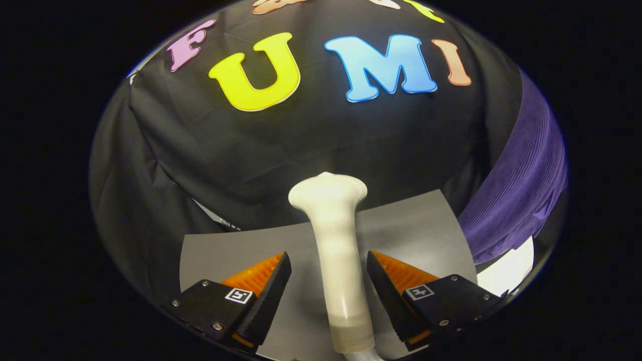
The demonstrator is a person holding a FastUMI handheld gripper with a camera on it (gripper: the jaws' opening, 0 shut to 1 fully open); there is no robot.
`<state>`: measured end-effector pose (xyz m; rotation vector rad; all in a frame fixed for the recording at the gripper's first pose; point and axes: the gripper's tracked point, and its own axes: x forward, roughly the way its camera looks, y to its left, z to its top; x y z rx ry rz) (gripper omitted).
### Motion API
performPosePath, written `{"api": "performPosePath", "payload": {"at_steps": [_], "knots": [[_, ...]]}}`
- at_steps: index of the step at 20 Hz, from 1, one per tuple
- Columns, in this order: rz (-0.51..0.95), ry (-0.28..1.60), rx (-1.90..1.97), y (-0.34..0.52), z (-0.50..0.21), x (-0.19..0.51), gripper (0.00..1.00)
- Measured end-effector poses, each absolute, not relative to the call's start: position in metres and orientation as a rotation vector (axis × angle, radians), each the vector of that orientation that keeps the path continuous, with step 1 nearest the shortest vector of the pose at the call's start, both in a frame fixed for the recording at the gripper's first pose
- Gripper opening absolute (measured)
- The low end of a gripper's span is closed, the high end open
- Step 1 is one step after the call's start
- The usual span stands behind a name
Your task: Iron the clothes twice with a garment steamer, once on the left side and once on the right side.
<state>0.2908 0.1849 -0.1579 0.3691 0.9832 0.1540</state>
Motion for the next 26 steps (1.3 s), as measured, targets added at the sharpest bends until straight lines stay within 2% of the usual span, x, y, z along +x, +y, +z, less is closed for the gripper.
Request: {"api": "performPosePath", "payload": {"at_steps": [3,7,11,22,26], "knots": [[0.095,0.974,0.335,0.176,-0.169,0.292,0.92],[0.022,0.978,0.295,0.166,-0.175,0.293,0.72],[0.014,0.931,0.217,0.172,-0.176,0.293,0.51],[-0.015,0.819,0.143,0.173,-0.173,0.288,0.39],[0.066,0.791,0.157,0.187,-0.16,0.281,0.38]]}}
